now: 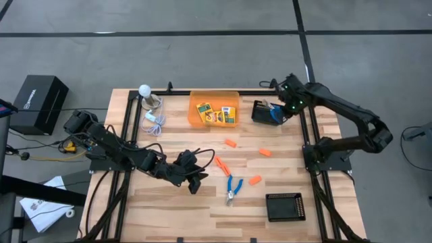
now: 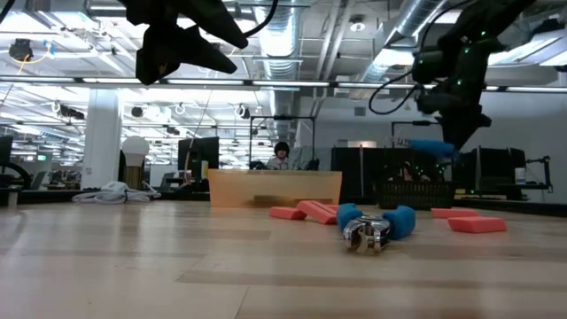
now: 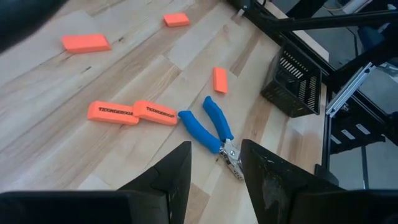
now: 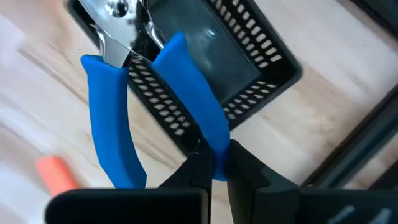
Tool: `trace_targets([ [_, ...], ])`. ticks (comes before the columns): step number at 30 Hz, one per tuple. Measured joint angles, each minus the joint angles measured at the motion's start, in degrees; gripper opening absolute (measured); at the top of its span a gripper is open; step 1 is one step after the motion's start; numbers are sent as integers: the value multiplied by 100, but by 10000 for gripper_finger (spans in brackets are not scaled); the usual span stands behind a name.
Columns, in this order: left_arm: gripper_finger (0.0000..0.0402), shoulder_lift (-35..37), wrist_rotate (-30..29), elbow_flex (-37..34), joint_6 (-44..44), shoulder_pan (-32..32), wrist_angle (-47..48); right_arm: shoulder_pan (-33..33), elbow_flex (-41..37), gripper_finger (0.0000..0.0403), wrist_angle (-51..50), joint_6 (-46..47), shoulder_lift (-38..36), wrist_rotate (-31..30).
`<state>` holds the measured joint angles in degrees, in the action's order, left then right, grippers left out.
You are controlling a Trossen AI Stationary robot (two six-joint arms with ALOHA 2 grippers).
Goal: Pick & Place School Supplies
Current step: Put the blue hole punch into the top black bin
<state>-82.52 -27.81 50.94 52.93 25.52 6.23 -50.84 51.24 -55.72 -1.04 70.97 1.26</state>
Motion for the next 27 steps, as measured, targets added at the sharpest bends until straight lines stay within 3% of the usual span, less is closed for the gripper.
trace_targets([
  [9,135,0,9,0,20,-27,-36,-18,161,14,11,-973,489,-466],
  [27,135,0,-4,0,116,-170,-122,-240,1672,10,-263,-2087,1966,-605],
])
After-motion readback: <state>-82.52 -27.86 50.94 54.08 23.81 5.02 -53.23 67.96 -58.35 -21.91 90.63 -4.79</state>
